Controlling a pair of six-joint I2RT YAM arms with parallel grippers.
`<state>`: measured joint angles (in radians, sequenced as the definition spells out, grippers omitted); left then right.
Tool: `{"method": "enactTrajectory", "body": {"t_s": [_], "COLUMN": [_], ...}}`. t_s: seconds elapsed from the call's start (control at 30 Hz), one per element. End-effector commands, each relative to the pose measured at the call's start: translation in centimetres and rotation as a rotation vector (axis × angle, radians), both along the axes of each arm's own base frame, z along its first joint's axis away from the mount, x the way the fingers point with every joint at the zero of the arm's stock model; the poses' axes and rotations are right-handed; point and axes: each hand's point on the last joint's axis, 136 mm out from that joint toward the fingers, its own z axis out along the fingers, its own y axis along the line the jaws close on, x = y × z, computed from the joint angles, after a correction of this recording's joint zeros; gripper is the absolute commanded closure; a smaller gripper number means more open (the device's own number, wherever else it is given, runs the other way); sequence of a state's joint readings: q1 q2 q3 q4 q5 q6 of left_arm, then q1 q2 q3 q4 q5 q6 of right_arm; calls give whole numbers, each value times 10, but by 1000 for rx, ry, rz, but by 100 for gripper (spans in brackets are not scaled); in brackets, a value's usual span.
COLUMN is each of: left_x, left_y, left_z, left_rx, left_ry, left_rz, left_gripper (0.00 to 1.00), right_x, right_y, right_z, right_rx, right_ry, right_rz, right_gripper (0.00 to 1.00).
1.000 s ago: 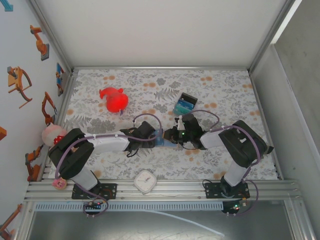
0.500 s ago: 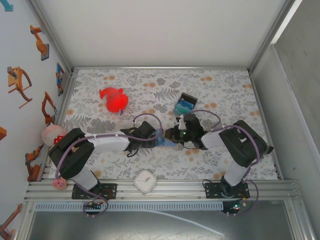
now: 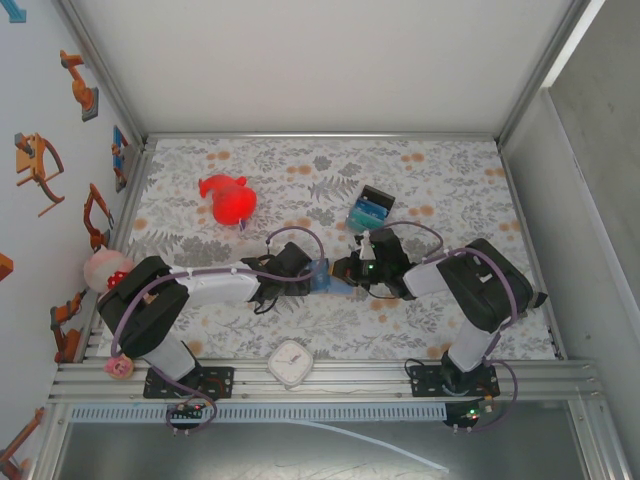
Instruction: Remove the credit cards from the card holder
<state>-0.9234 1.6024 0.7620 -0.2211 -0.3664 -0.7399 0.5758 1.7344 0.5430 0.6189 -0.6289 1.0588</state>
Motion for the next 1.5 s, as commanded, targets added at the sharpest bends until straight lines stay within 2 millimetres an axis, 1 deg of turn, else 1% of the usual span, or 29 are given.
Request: {"method": "enactTrajectory", "body": {"t_s": [0.0, 0.17, 0.3, 0.47, 0.57, 0.7, 0.93, 1.23, 1.47], "left_x": [-6, -3, 4, 15, 21, 24, 21, 17, 13], "left_y": [12, 7, 1, -18, -27, -34, -37, -33, -25], "left_z": [-3, 10, 26, 39, 41, 37, 19, 7, 2], "left_rx": [65, 48, 27, 12, 17, 37, 65, 103, 128], "left_ry": [20, -6, -51, -90, -100, -88, -38, 5, 17], "left_rz": [0, -27, -50, -127, -162, -187, -216, -227, -218], "left_gripper": [3, 3, 3, 3, 3, 3, 3, 3, 3], "right_x": [1, 2, 2, 0, 1, 2, 4, 4, 3], "right_y": [-3, -3, -4, -9, -8, -8, -7, -9, -21], "right_z": [-5, -9, -9, -10, -7, -5, 0, 1, 3], "right_rx": [0, -9, -30, -82, -82, -83, -82, -97, -159], "right_ry": [-2, 13, 14, 18, 14, 12, 8, 11, -3], "right_rz": [-3, -3, -1, 8, 9, 4, 3, 3, -11], "right_gripper": [100, 100, 100, 100, 100, 100, 100, 100, 100]}}
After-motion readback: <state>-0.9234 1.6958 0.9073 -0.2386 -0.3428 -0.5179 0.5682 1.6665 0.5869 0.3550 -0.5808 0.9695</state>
